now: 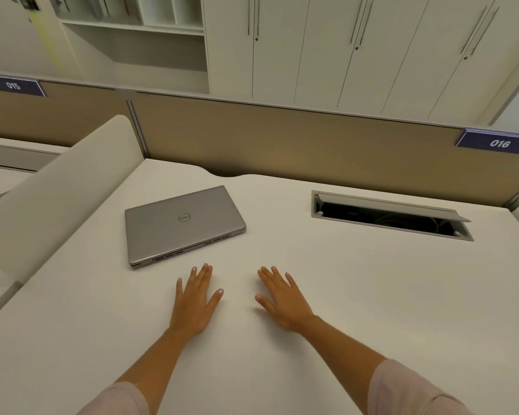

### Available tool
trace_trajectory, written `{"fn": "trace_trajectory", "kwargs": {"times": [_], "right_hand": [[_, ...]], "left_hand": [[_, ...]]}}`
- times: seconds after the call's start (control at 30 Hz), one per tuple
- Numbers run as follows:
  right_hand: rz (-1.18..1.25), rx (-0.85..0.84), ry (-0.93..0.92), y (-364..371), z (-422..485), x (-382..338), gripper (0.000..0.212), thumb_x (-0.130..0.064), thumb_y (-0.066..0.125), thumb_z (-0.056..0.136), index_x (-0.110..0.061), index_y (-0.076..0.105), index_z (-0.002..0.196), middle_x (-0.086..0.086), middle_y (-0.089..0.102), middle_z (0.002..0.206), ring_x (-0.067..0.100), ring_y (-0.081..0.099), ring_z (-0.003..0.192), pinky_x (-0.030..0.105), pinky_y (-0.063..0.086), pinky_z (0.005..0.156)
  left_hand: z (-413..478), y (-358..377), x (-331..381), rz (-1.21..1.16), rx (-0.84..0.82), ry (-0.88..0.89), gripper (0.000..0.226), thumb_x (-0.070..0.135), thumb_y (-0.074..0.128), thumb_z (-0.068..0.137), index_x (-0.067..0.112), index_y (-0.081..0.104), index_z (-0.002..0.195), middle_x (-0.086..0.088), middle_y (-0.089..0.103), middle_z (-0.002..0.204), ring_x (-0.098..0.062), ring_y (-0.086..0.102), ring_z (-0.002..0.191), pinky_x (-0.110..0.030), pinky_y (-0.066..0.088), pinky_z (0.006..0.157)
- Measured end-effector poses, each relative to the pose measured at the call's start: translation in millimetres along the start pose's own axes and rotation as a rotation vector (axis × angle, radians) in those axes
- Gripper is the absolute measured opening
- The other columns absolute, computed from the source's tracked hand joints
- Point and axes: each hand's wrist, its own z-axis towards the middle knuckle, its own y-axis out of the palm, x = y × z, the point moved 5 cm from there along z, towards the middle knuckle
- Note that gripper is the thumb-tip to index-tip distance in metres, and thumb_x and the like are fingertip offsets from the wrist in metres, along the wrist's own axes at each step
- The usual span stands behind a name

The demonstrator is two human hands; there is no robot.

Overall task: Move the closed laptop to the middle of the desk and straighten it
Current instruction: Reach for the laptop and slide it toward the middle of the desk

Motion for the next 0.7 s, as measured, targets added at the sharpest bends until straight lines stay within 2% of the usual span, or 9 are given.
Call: {"fn": "trace_trajectory", "kwargs": {"times": [0.17, 0.3, 0.43, 0.7], "right_hand": [[-0.058, -0.042, -0.051, -19, 42, -15, 0.065, -0.051, 0.023, 0.102, -0.022, 0.004, 0.156, -0.006, 0.001, 0.165, 0.012, -0.005, 0.152, 0.037, -0.004, 0.123], [-0.053, -0.083, 0.004, -29, 72, -17, 0.068, -0.051, 0.027, 0.101, -0.019, 0.003, 0.156, -0.003, 0.001, 0.165, 0.015, -0.004, 0.152, 0.039, -0.005, 0.123], [-0.041, -0.118, 0.090, -35, 100, -16, 0.073, -0.052, 0.030, 0.100, -0.016, 0.001, 0.156, -0.001, -0.001, 0.165, 0.019, -0.007, 0.152, 0.044, -0.007, 0.122], [0.043, -0.139, 0.147, -51, 158, -22, 0.077, -0.050, 0.039, 0.098, -0.015, 0.002, 0.156, 0.001, 0.000, 0.165, 0.020, -0.001, 0.153, 0.046, 0.000, 0.123]], "left_hand": [[16, -28, -47, 0.011, 0.074, -0.126, 0.069, 0.047, 0.037, 0.099, 0.016, 0.010, 0.156, 0.001, 0.008, 0.164, -0.018, -0.001, 0.151, -0.045, -0.005, 0.120], [33, -47, -67, -0.004, 0.159, -0.271, 0.076, 0.044, 0.045, 0.097, 0.008, 0.010, 0.155, -0.011, 0.006, 0.164, -0.027, 0.001, 0.151, -0.048, -0.003, 0.120], [45, -58, -83, -0.121, 0.217, -0.466, 0.087, 0.043, 0.051, 0.095, 0.001, 0.002, 0.153, -0.018, 0.000, 0.163, -0.031, -0.003, 0.150, -0.050, -0.003, 0.120], [75, -76, -109, -0.351, 0.272, -0.631, 0.098, 0.049, 0.055, 0.091, -0.001, -0.004, 0.152, -0.021, -0.005, 0.162, -0.034, -0.008, 0.150, -0.047, -0.003, 0.121]]}}
